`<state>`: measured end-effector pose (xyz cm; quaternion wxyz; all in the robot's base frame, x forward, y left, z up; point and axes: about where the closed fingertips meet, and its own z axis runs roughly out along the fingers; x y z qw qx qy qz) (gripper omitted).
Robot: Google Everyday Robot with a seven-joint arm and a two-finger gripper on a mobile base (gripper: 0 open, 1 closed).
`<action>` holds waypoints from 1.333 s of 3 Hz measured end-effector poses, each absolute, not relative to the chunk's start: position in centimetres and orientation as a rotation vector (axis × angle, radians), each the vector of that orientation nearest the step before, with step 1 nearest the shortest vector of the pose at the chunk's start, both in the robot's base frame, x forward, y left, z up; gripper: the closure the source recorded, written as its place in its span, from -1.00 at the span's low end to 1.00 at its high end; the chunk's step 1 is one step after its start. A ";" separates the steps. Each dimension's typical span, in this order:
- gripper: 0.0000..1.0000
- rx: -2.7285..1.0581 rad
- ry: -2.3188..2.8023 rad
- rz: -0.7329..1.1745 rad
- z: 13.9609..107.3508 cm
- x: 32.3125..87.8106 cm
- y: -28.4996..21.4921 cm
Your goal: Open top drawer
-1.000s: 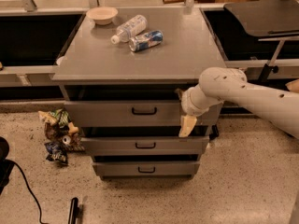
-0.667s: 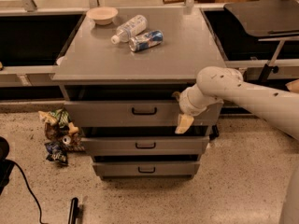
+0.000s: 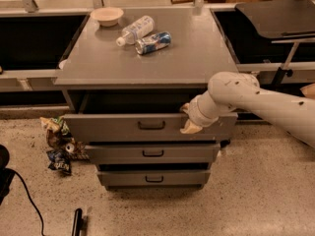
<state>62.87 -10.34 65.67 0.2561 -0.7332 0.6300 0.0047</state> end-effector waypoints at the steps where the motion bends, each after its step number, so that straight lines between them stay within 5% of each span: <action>1: 0.77 -2.005 1.678 0.012 68.3 60.4 -10.8; 2: 1.00 -2.008 1.665 0.038 68.8 59.5 -10.9; 4: 0.16 -2.008 1.665 0.038 68.8 59.5 -10.9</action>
Offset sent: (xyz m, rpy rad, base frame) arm -0.0531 -0.0103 0.0709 0.0982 0.0204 0.1159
